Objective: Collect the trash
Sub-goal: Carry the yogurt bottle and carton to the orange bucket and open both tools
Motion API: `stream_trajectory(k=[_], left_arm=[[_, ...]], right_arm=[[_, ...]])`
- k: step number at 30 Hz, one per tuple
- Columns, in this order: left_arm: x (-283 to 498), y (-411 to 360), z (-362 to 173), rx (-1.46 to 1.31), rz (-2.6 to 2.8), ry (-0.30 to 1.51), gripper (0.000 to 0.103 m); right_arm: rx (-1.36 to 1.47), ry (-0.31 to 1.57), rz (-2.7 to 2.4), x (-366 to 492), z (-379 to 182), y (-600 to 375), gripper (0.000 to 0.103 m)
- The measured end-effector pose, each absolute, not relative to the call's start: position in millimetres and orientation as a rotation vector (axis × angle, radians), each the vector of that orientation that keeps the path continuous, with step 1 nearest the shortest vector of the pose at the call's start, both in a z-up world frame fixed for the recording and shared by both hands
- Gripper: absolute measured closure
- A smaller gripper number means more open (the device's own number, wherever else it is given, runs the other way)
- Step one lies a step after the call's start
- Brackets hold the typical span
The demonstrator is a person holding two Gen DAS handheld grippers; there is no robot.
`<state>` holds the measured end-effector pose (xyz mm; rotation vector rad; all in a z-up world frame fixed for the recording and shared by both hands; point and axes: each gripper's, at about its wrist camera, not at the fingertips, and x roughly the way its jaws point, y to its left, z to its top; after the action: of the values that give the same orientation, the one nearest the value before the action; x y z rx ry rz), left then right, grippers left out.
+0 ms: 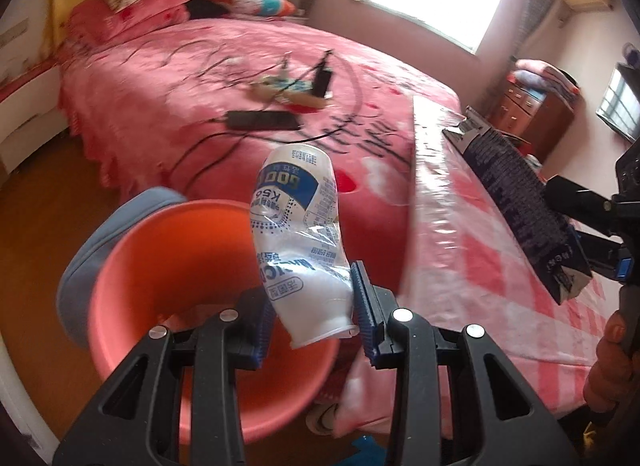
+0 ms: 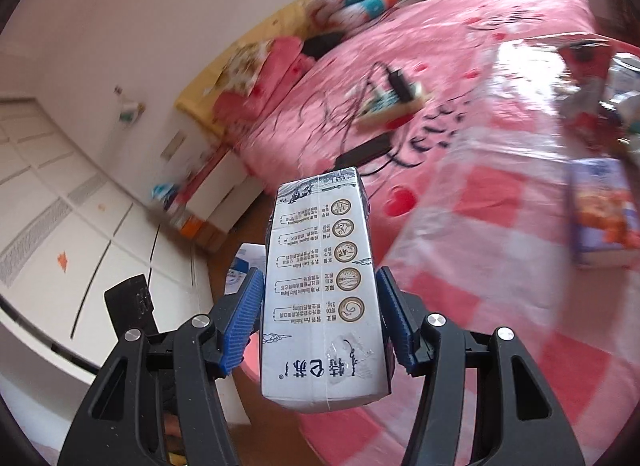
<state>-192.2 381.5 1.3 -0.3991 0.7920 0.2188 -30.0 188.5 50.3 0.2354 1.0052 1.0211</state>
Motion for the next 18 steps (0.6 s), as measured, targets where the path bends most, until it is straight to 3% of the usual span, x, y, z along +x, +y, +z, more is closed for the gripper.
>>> stream_trajectory(k=[12, 13, 15, 18], left_arm=[[-207.9, 427.9, -34.6, -0.480, 0.312, 0.835, 0.066], [-209.2, 430.3, -37.7, -0.485, 0.317, 0.841, 0.065], [-210.6, 435.4, -45.2, -0.488, 0.345, 0.862, 0.060], [-214.2, 441.3, -52.3, -0.479, 0.389, 0.880, 0.041]], right_arm=[[0.064, 1.054, 1.113, -52.7, 35.4, 275.4, 0.043], [0.050, 1.058, 1.108, -53.3, 32.1, 279.7, 0.033], [0.041, 1.066, 1.084, -54.1, 26.1, 286.9, 0.019], [0.060, 1.086, 1.064, -51.8, 20.5, 279.6, 0.018]])
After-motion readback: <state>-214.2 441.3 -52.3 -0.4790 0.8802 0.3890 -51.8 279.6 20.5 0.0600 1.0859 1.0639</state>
